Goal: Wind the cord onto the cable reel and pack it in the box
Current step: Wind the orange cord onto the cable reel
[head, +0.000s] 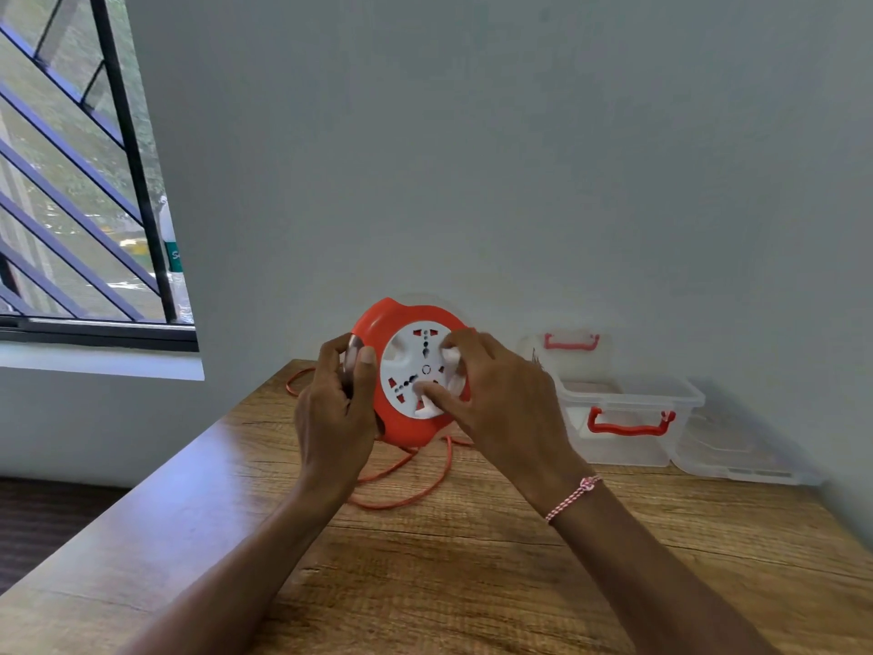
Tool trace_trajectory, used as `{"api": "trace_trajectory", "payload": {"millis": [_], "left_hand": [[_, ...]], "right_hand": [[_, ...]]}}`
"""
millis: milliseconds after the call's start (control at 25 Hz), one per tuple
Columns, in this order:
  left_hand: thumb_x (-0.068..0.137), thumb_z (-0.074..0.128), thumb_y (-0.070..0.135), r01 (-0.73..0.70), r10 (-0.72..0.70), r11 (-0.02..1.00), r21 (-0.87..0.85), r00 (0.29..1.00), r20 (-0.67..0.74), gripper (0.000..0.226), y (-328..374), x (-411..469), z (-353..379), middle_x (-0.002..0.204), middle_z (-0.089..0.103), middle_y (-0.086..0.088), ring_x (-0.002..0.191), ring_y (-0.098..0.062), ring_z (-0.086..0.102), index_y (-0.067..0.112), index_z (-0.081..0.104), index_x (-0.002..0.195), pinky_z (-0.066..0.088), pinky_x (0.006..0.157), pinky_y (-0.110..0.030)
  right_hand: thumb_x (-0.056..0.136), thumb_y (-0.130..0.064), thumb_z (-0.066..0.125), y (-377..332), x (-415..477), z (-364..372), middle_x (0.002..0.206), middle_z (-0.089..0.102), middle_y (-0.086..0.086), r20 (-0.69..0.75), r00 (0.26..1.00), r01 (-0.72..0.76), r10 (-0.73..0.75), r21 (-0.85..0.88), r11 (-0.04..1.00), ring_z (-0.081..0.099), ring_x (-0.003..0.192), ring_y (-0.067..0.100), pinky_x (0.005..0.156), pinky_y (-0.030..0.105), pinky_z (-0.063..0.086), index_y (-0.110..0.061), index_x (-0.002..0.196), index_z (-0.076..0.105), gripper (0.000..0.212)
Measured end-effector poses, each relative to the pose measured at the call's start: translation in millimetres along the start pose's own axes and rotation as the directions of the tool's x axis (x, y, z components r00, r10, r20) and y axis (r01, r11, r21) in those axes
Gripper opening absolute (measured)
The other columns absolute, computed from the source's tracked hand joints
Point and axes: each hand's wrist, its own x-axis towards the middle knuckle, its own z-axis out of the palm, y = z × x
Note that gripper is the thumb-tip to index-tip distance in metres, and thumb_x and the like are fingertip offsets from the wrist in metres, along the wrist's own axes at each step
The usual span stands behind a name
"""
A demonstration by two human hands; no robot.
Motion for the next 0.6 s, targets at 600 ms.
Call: {"api": "trace_trajectory", "payload": {"millis": [600], "left_hand": [[0.103,0.039,0.058,-0.065,0.065,0.998,-0.005,0.998,0.023,0.026,3.7,3.9,-4.6,0.084,0.066,0.027,0.076,0.009,0.072,0.042,0.047,0.123,0.063,0.057,-0.027]], "right_hand": [[0.088,-0.057,0.072,-0.9,1.3,4.4,0.104,0.079,0.01,0.045,0.959,0.282,-0.279,-0.218,0.934,0.078,0.076,0.028,0.061,0.036,0.063,-0.023,0.142,0.058,0.066]]}}
